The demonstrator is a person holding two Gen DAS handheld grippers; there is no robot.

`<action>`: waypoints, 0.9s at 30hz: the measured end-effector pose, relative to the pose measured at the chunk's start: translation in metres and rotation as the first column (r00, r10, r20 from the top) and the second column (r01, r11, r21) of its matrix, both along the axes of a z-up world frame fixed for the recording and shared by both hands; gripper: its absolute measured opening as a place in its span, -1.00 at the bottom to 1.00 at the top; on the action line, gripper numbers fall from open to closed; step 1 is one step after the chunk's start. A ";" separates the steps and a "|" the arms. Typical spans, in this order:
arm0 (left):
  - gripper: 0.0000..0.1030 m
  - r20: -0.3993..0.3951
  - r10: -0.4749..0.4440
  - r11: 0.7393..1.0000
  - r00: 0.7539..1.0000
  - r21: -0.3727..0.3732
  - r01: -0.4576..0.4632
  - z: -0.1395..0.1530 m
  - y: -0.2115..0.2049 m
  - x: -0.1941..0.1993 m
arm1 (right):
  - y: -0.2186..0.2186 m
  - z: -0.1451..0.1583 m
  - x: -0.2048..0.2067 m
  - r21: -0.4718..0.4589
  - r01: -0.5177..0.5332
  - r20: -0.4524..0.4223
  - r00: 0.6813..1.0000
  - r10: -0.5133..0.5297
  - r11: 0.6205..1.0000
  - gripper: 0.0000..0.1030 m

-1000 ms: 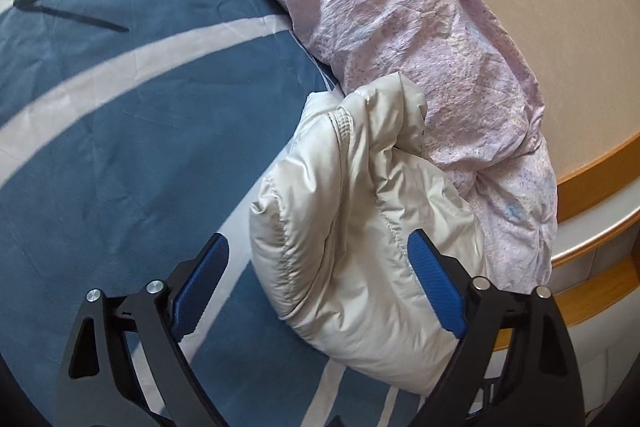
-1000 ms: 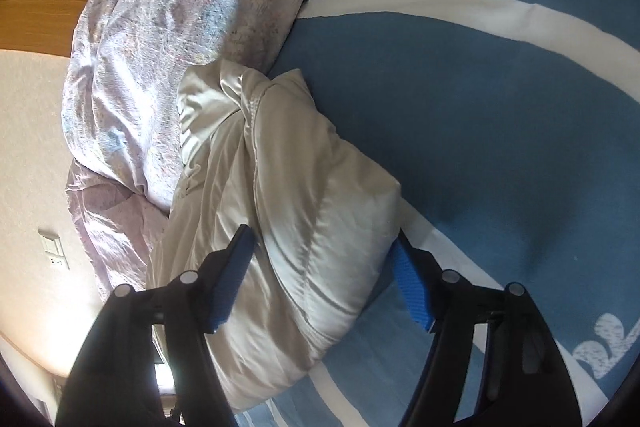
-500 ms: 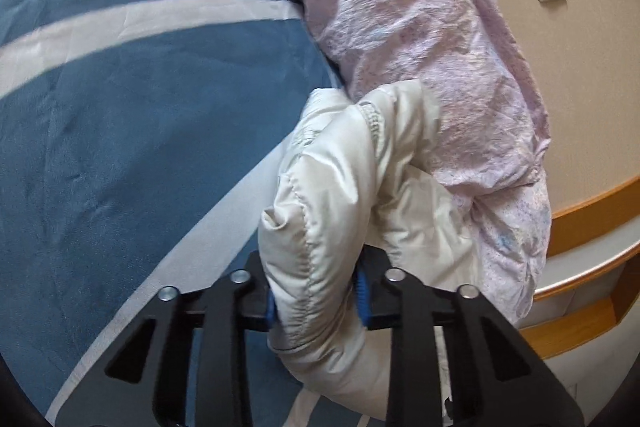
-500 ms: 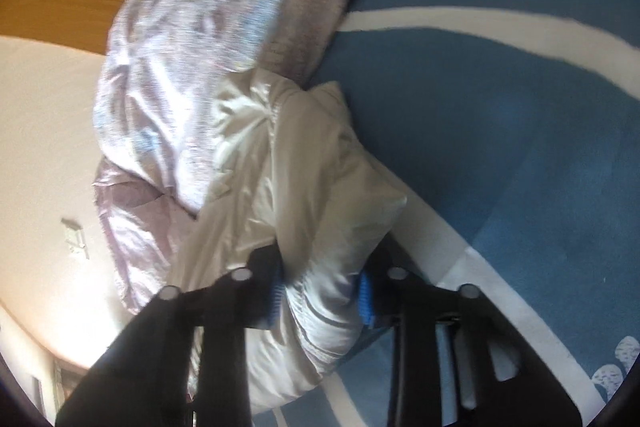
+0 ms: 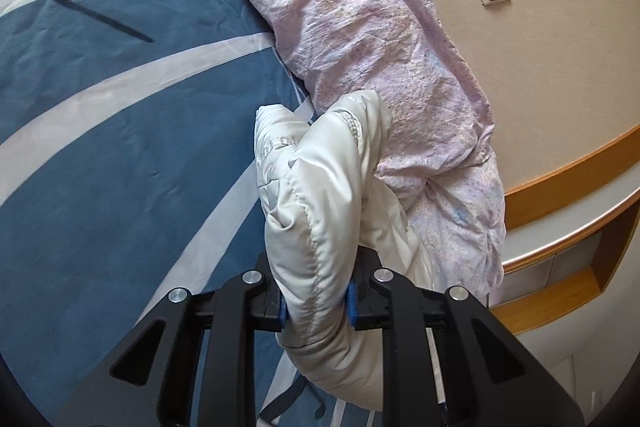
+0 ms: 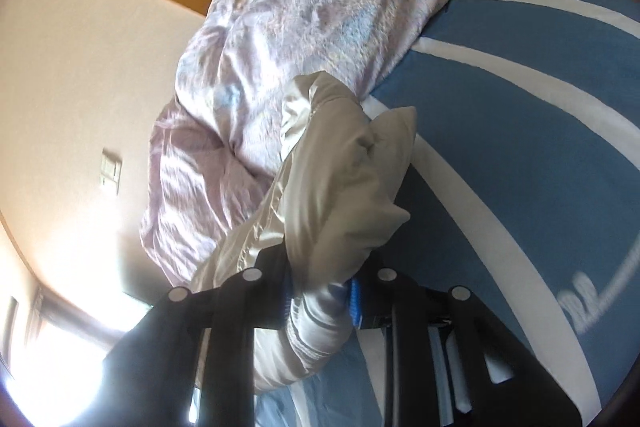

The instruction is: Fold large clothes

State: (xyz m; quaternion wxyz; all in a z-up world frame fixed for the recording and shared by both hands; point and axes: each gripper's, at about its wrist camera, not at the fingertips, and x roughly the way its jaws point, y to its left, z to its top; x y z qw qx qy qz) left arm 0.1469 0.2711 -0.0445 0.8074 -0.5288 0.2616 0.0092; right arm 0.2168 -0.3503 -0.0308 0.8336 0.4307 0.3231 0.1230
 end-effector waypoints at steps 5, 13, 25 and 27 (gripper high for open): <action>-0.62 -0.017 -0.006 1.000 1.000 0.003 0.006 -0.007 0.005 -0.031 | -0.003 -0.003 -0.027 -0.014 -0.031 -0.008 0.999 0.031 0.999 -0.58; -0.62 -0.029 0.001 1.000 1.000 0.009 -0.001 -0.008 0.007 -0.048 | 0.001 -0.006 -0.046 -0.056 -0.044 -0.019 0.999 0.043 0.997 -0.57; 0.16 -0.047 0.012 0.998 0.999 0.065 -0.009 -0.025 0.008 -0.062 | 0.006 0.016 -0.087 -0.579 0.172 0.029 0.981 -0.191 0.797 0.23; 0.41 -0.033 0.009 0.994 0.999 0.114 -0.005 -0.020 0.005 -0.063 | 0.021 0.033 -0.087 -0.633 0.193 0.089 0.980 -0.177 0.750 0.23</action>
